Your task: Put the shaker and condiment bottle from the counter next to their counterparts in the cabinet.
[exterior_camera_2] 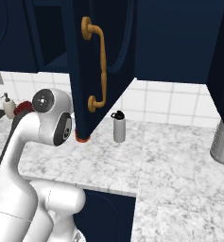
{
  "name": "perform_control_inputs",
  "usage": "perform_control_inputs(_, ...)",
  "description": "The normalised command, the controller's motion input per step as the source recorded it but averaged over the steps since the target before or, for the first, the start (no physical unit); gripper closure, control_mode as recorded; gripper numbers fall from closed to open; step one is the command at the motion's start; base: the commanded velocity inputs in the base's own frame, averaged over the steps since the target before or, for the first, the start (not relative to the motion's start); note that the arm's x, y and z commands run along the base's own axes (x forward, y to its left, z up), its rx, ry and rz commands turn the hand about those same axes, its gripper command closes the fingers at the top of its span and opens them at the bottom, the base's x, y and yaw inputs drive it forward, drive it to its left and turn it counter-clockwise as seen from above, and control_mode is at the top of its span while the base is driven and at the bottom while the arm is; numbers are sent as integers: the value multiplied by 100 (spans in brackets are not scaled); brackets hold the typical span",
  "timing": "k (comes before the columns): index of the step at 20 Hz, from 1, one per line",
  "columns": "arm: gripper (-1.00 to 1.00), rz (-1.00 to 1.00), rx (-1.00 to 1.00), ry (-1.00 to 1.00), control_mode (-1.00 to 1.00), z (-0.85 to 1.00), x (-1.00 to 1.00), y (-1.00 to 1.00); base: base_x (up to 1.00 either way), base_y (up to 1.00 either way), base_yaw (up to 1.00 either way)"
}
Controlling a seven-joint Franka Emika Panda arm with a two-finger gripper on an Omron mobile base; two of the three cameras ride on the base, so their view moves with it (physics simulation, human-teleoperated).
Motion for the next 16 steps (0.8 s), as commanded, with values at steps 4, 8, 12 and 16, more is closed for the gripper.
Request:
perform_control_inputs(4, 100, 17, -1, -11, -100, 72, -44, 8, 0, 0, 0)
perform_control_inputs(8, 100, 7, 0, -9, -100, 88, -38, 0, 0, 0, 0)
perform_control_inputs(12, 100, 2, 0, 0, -100, 78, -8, 16, 0, 0, 0)
perform_control_inputs(16, 100, 0, 0, 0, -100, 67, 0, 10, 0, 0, 0)
